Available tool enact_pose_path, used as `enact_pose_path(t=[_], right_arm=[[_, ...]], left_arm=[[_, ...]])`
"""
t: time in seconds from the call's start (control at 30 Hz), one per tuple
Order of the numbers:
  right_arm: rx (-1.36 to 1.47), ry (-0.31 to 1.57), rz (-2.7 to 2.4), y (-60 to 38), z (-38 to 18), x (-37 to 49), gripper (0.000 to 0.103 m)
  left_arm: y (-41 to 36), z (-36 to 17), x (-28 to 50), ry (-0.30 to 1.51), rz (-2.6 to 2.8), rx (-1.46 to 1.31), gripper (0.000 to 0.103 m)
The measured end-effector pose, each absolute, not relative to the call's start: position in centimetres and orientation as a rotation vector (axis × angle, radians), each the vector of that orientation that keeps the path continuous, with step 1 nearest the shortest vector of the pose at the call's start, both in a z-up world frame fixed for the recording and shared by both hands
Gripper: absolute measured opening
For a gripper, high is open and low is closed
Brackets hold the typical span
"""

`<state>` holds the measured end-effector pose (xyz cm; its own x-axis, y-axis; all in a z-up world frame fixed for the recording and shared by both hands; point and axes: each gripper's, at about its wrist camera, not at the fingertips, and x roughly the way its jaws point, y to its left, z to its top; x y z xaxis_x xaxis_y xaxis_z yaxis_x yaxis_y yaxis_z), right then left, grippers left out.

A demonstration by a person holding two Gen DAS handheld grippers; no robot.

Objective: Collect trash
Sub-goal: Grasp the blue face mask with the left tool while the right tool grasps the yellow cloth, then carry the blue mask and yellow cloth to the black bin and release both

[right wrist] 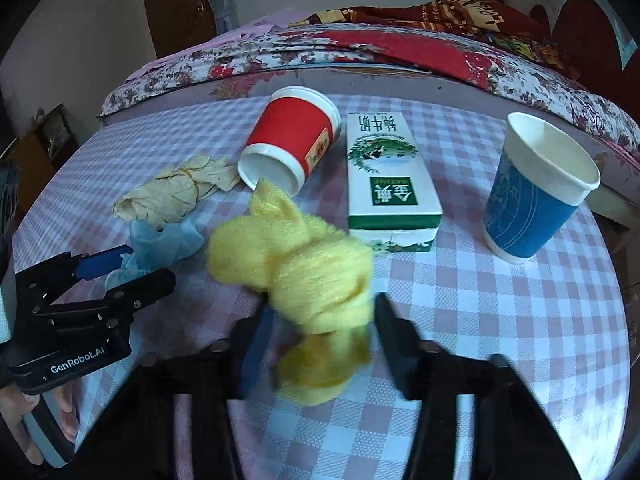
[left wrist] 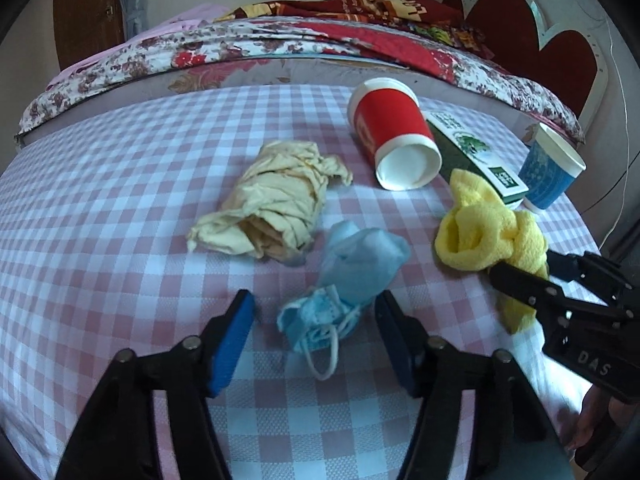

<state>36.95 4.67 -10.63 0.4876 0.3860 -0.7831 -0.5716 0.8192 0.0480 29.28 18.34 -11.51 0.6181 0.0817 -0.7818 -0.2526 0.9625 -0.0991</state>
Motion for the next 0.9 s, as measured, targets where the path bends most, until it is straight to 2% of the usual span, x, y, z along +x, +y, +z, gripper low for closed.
enact_pose_path(t=[0.03,0.13,0.43,0.9], right_arm=[[-0.227,0.884,0.588,4.6,-10.6,36.8,0.044],[-0.216,0.873,0.585,4.0,-10.3,36.2,0.039],[-0.184,0.829,0.556,-0.2,-8.4,32.7,0.036],[-0.087,0.771,0.446,-9.2,-6.3,26.1,0.036]], left_arm=[[18.4,-11.4,29.2,0.883,0.189,-0.212,0.042],[18.5,-11.1,28.5,0.874,0.173,-0.233,0.035],[16.4,-8.9,24.6,0.790,0.130,-0.199,0.033],[8.2,-6.5,20.4,0.731,0.033,-0.077,0.033]])
